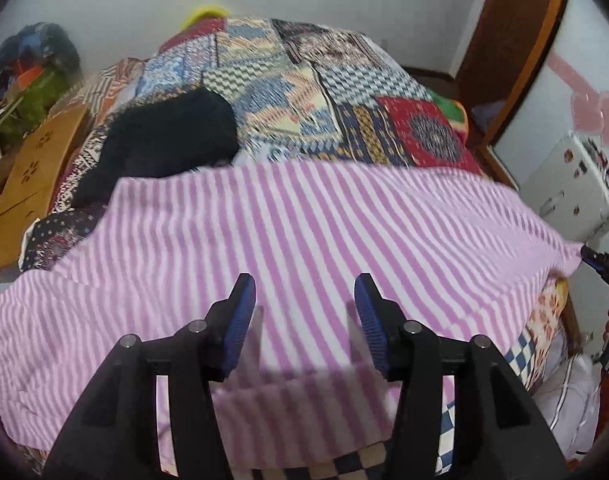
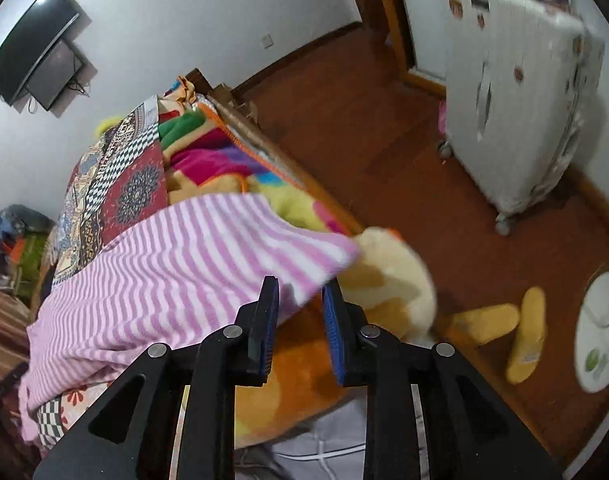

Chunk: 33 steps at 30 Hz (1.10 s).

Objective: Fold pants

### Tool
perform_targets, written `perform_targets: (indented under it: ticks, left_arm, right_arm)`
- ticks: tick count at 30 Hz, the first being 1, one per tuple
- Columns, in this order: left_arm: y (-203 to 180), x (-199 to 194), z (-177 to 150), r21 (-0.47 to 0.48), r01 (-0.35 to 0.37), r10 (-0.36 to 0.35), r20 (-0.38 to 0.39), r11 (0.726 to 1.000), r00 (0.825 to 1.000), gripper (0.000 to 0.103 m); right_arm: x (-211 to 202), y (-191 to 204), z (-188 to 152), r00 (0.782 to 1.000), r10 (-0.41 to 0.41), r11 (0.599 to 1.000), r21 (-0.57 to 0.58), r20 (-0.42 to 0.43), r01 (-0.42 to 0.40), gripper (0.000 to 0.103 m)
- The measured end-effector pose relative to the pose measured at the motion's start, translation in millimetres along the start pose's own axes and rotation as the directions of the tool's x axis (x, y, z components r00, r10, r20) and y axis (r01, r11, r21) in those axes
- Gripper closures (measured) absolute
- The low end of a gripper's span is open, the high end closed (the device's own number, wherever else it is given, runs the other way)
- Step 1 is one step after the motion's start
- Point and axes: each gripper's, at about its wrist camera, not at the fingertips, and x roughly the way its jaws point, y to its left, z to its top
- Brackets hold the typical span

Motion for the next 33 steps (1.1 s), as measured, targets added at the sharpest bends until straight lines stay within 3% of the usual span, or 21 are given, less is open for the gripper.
perform_targets:
  ticks: [5, 8, 11, 17, 22, 27, 29, 33]
  left_arm:
    - [35.1, -20.4, 17.7, -0.047, -0.061, 0.064, 0.061, 0.997, 0.996, 0.052]
    - [68.5, -35.1, 21.3, -0.102, -0.1, 0.109, 0.091, 0.99, 0.99, 0.051]
    - [111.5, -50.1, 15.8, -0.177, -0.16, 0.181, 0.108, 0.971, 0.978, 0.049]
    - [198.5, -68.8, -7.7, -0.312, -0.268, 0.305, 0.074, 0.912, 0.95, 0.048]
    - [269.3, -72.2, -32.8, -0.387, -0.345, 0.375, 0.003, 0.855, 0.927, 0.047]
    - [320.0, -46.2, -57.8, -0.446, -0.323, 0.327, -0.069, 0.835, 0.942, 0.042]
    - [330.5, -30.1, -65.4, -0.442, -0.328, 0.317, -0.101, 0.835, 0.943, 0.034]
    - [339.4, -7.6, -72.5, -0.449, -0.291, 0.266, -0.119, 0.845, 0.957, 0.032]
  right_arm:
    - [-3.5, 49.2, 27.4, 0.997, 0.067, 0.987, -0.148, 0.027, -0.062, 0.082]
    - [3.0, 105.9, 41.4, 0.99, 0.141, 0.951, -0.281, 0.022, -0.129, 0.079]
    - [12.2, 160.7, 46.0, 0.975, 0.223, 0.895, -0.395, -0.006, -0.208, 0.07]
    - [41.9, 286.7, 27.0, 0.915, 0.365, 0.707, -0.589, -0.17, -0.391, 0.067]
    - [64.6, 370.5, -10.8, 0.876, 0.379, 0.54, -0.697, -0.299, -0.472, 0.062]
    - [92.2, 448.9, -56.4, 0.829, 0.354, 0.378, -0.744, -0.433, -0.55, 0.06]
    - [102.2, 476.2, -76.7, 0.799, 0.338, 0.325, -0.735, -0.497, -0.595, 0.059]
    - [125.1, 522.4, -111.8, 0.737, 0.303, 0.275, -0.685, -0.604, -0.675, 0.059]
